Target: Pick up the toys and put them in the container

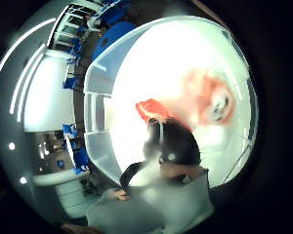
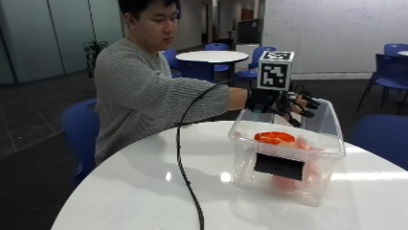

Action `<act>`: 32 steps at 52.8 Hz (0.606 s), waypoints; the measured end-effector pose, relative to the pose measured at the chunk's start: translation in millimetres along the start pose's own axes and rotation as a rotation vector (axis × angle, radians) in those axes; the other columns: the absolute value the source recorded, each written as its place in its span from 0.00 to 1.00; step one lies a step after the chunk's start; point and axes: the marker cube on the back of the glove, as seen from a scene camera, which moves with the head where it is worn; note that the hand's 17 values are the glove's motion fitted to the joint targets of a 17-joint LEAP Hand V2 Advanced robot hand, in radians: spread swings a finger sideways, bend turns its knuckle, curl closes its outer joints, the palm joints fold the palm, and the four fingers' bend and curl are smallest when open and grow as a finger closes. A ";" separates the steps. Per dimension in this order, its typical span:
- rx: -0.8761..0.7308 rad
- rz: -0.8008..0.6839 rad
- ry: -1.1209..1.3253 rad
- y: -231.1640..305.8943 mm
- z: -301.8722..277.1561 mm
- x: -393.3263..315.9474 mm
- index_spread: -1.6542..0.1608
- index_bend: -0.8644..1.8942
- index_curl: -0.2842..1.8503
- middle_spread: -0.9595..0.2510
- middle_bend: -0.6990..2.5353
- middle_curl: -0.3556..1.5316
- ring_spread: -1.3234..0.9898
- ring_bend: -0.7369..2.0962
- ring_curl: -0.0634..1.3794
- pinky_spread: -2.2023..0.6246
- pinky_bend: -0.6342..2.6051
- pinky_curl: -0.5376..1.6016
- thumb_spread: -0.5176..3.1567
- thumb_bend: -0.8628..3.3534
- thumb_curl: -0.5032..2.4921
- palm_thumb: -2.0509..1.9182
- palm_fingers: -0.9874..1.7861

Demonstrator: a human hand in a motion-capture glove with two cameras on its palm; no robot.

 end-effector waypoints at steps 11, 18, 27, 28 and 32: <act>0.024 -0.117 -0.049 48.0 -12.0 -4.6 0.71 0.37 0.31 0.68 0.26 0.43 0.54 0.41 0.27 0.77 0.57 0.44 0.50 0.20 0.42 0.53 0.29; 0.031 -0.235 -0.049 109.1 -15.9 2.4 0.71 0.37 0.30 0.70 0.26 0.40 0.55 0.38 0.26 0.79 0.54 0.42 0.52 0.20 0.38 0.52 0.29; 0.017 -0.424 -0.069 227.9 15.5 -11.4 0.71 0.37 0.30 0.71 0.26 0.37 0.56 0.36 0.25 0.79 0.52 0.41 0.54 0.20 0.35 0.51 0.30; 0.018 -0.433 -0.065 239.4 19.5 -12.0 0.71 0.37 0.30 0.71 0.26 0.37 0.56 0.36 0.25 0.79 0.51 0.41 0.54 0.20 0.35 0.51 0.30; 0.022 -0.450 -0.052 270.6 31.2 -13.1 0.71 0.37 0.30 0.71 0.26 0.36 0.56 0.35 0.25 0.79 0.51 0.40 0.54 0.20 0.34 0.51 0.31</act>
